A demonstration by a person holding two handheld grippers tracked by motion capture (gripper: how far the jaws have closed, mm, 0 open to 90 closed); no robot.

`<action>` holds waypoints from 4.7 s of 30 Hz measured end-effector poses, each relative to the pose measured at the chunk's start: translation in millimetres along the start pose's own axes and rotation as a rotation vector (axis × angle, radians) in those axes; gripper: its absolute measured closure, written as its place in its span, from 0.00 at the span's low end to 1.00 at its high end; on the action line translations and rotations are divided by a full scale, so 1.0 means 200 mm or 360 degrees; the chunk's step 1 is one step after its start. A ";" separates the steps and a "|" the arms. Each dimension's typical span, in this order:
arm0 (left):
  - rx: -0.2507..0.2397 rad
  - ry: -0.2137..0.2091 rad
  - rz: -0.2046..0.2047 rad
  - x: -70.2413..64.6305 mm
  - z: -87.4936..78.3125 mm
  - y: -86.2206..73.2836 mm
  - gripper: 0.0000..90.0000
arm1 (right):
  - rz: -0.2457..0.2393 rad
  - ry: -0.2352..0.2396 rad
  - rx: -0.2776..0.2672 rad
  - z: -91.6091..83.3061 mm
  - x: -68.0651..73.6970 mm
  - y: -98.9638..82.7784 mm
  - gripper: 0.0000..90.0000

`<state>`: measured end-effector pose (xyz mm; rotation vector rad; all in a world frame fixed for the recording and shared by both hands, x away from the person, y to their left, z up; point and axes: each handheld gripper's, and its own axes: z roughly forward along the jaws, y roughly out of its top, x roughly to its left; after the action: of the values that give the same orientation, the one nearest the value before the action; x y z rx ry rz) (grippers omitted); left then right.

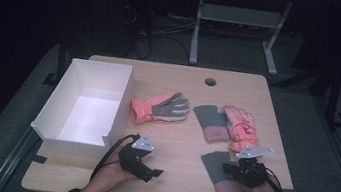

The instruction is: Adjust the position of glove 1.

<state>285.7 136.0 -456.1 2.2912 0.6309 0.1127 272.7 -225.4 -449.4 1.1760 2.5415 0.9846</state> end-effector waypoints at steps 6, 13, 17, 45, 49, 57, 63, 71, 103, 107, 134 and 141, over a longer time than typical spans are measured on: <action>0.0000 -0.0004 0.0010 -0.01 0.01 0.00 0.16 | -0.0002 -0.0005 0.0037 0.07 0.00 0.01 1.00; -0.0004 -0.0007 -0.0005 -0.01 0.01 0.00 0.16 | -0.0064 0.0044 0.0029 0.17 0.07 0.12 1.00; 0.0001 -0.0007 -0.0002 0.00 0.00 0.00 0.16 | -0.0111 0.0069 0.0020 0.23 0.12 0.18 1.00; -0.0020 -0.0014 -0.0011 0.00 0.00 0.00 0.16 | 0.0033 -0.0087 -0.0132 0.18 -0.05 0.51 0.92; -0.0012 -0.0009 -0.0011 0.00 0.00 0.00 0.16 | 0.0110 -0.0190 -0.0091 0.23 -0.15 0.57 0.87; -0.0002 -0.0025 -0.0005 0.00 0.00 0.00 0.16 | 0.0262 -0.0264 0.0017 0.37 -0.29 0.63 0.76; 0.0010 -0.0023 -0.0001 0.00 0.00 0.00 0.16 | 0.0344 -0.0285 0.0074 0.45 -0.32 0.61 0.75; 0.0020 -0.0025 0.0008 -0.01 0.01 0.00 0.16 | 0.0292 -0.0351 0.0063 0.49 -0.29 0.59 0.93; -0.0023 -0.0018 -0.0042 0.01 -0.01 -0.01 0.15 | 0.0250 -0.0043 -0.0257 0.11 -0.21 0.58 0.97; -0.0013 -0.0012 -0.0024 0.01 -0.01 -0.01 0.15 | 0.0217 -0.0022 -0.0261 0.06 -0.16 0.54 0.97; 0.0000 0.0005 -0.0011 0.00 -0.01 -0.01 0.15 | 0.0053 0.0181 -0.0148 0.03 0.19 0.32 0.97; 0.0012 0.0004 -0.0005 0.00 -0.01 -0.01 0.15 | 0.0030 0.0201 -0.0103 0.08 0.24 0.32 0.97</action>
<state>284.8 138.3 -456.2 2.2976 0.6369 0.1120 286.8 -152.8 -415.0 1.1566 2.5763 1.1718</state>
